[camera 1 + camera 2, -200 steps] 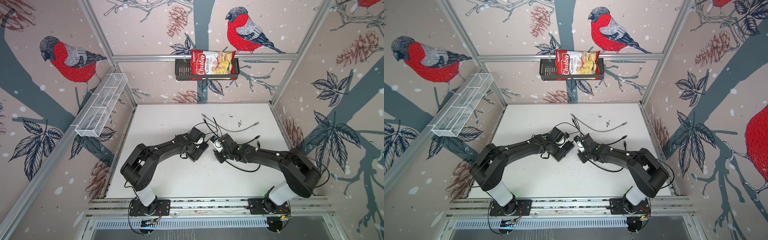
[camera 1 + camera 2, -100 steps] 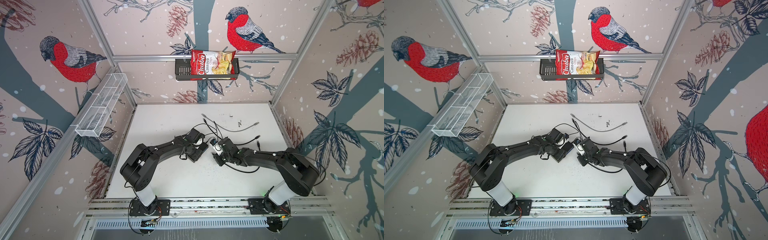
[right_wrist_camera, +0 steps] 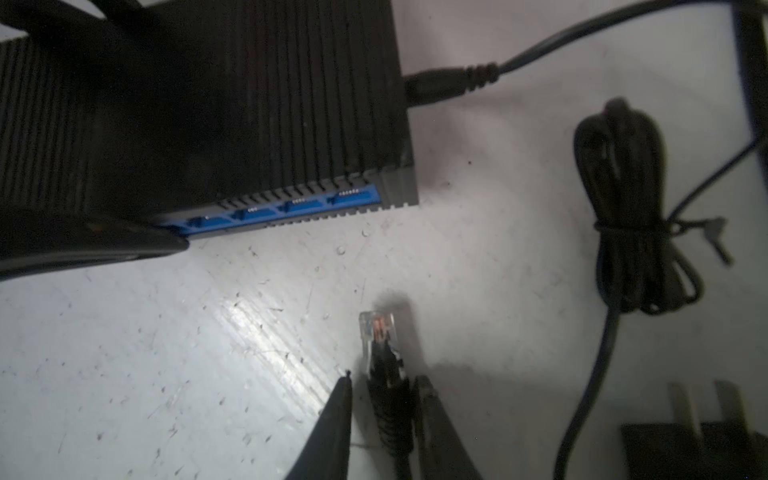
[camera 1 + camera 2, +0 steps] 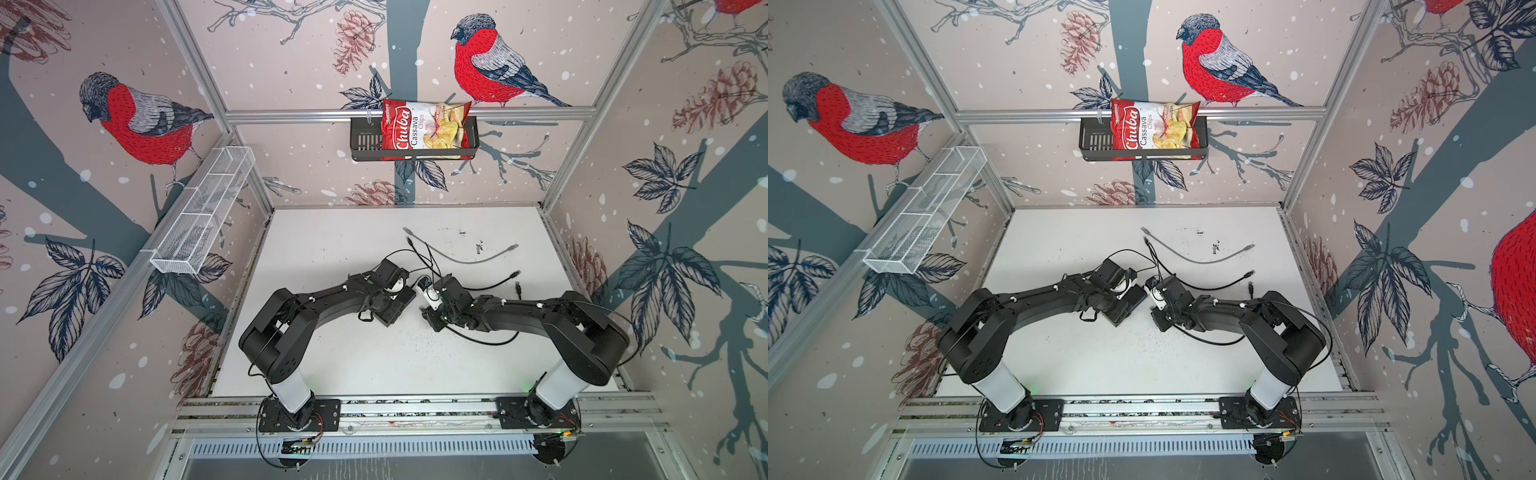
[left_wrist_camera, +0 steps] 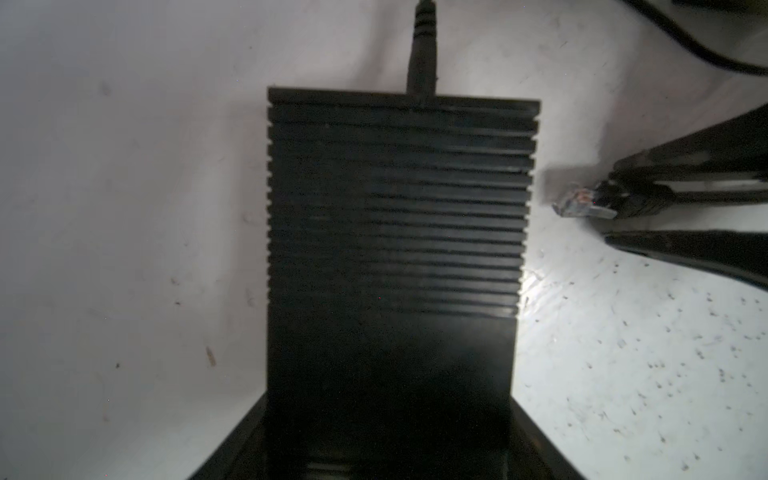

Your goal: Insert the plug into the switch port

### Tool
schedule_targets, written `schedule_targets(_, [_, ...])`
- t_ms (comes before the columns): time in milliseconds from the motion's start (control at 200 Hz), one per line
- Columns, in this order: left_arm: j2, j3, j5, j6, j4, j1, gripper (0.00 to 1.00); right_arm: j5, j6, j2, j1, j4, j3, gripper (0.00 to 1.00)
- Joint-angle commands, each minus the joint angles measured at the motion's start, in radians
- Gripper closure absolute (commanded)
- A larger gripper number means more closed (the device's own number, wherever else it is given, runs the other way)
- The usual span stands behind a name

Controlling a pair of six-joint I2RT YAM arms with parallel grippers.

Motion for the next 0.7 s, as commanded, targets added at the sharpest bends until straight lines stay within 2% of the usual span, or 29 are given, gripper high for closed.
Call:
schedule_targets(0, [-0.011, -0.007, 0.001, 0.006, 0.024, 0.003, 1.00, -0.004, 0.029, 0.002, 0.003, -0.023, -0.008, 0.72])
schedule_targets(245, [-0.020, -0.013, 0.006, 0.010, 0.031, 0.005, 1.00, 0.045, 0.062, 0.002, 0.010, -0.001, -0.033, 0.72])
schedule_targets(440, [-0.019, -0.006, 0.013, 0.009, 0.028, 0.005, 1.00, 0.032, 0.059, -0.002, -0.002, -0.008, -0.012, 0.72])
schedule_targets(555, [-0.021, -0.006, 0.013, 0.009, 0.025, 0.005, 1.00, 0.001, 0.062, -0.029, -0.031, -0.010, 0.002, 0.60])
schedule_targets(695, [-0.020, -0.006, 0.013, 0.007, 0.027, 0.005, 1.00, -0.011, 0.033, -0.053, -0.046, -0.032, 0.024, 0.57])
